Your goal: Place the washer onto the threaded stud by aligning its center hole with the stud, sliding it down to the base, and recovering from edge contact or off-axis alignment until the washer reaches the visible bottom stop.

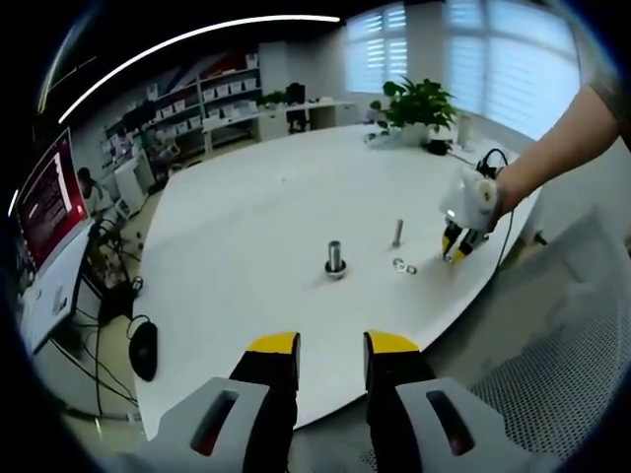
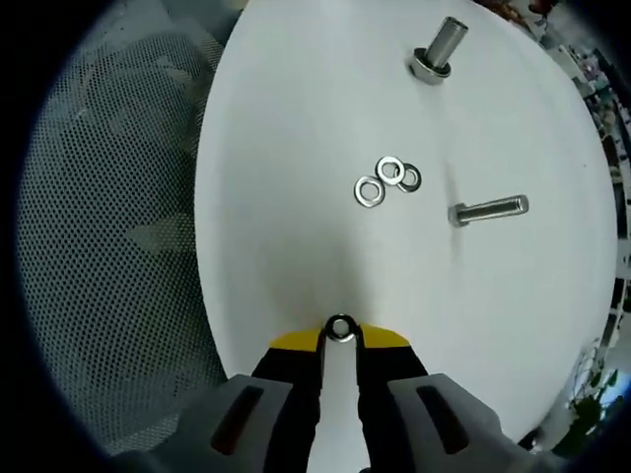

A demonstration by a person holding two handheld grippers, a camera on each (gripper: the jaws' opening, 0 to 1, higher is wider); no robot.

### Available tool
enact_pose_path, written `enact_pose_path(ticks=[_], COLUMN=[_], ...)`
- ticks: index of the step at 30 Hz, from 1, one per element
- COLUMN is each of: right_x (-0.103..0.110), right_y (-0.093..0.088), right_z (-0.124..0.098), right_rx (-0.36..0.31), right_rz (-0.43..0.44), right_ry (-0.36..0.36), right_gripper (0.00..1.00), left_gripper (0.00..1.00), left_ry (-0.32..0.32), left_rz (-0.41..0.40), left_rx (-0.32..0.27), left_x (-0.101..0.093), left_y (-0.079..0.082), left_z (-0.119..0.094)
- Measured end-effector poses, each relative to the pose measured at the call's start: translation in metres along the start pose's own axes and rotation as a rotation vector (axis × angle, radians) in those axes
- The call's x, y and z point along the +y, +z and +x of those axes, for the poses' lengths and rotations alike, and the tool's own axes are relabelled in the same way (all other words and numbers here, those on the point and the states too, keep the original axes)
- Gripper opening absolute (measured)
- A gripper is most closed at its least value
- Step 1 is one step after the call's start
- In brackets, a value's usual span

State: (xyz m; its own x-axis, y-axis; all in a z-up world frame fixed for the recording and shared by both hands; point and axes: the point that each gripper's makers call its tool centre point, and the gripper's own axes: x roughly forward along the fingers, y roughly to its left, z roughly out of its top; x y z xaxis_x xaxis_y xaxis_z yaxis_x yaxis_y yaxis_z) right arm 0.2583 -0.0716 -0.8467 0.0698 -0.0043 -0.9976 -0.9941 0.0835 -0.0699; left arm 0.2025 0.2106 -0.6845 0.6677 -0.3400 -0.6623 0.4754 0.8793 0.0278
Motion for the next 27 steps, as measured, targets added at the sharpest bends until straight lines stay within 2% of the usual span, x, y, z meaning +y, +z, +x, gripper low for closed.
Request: enact_pose_path(ticks=[3,4,5,6,7,9,10,16,20,23,25,27], right_x=[0.001,0.001,-0.005,-0.003,-0.002,-0.004,-0.005,-0.007,-0.007,-0.007,-0.008,-0.016], right_y=[-0.001,-0.001,0.010,0.001,0.000,0.000,0.001,0.000,0.000,0.001,0.008,0.018], right_z=[-0.001,-0.001,0.002,-0.001,-0.001,-0.001,0.000,-0.002,-0.001,-0.002,-0.002,-0.003], right_rx=[0.012,0.010,-0.072,-0.024,-0.025,-0.041,-0.063,-0.117,-0.133,-0.129,-0.162,-0.219], right_rz=[-0.014,-0.012,-0.014,-0.040,-0.002,0.007,0.052,0.084,0.080,0.131,0.192,0.249], right_ry=[-0.011,-0.015,-0.076,-0.053,-0.047,-0.036,-0.016,0.005,-0.003,0.031,0.058,0.044], right_gripper=[0.14,0.09,0.03,0.03,0.03,0.03,0.03,0.04,0.04,0.04,0.07,0.18], left_gripper=[0.23,0.23,0.23,0.23,0.23,0.23,0.23,0.23,0.23,0.23,0.23,0.23], left_ry=[-0.001,-0.001,-0.001,-0.002,-0.003,-0.004,-0.004,-0.003,-0.003,-0.002,-0.001,0.000], left_rz=[0.001,0.001,0.001,0.001,0.002,0.003,0.005,0.005,0.005,0.005,0.003,0.004], left_rx=[-0.001,-0.001,0.000,0.000,0.001,0.001,0.001,-0.002,-0.002,-0.003,-0.005,-0.006], left_x=[0.000,0.000,0.000,0.000,0.000,0.000,0.000,0.000,0.000,0.000,0.000,0.000], left_y=[0.001,0.000,0.000,0.000,0.000,0.000,0.000,0.000,0.001,0.001,0.001,0.002], left_z=[0.000,0.000,0.000,0.000,0.000,0.000,0.000,0.000,0.000,0.000,0.000,0.000])
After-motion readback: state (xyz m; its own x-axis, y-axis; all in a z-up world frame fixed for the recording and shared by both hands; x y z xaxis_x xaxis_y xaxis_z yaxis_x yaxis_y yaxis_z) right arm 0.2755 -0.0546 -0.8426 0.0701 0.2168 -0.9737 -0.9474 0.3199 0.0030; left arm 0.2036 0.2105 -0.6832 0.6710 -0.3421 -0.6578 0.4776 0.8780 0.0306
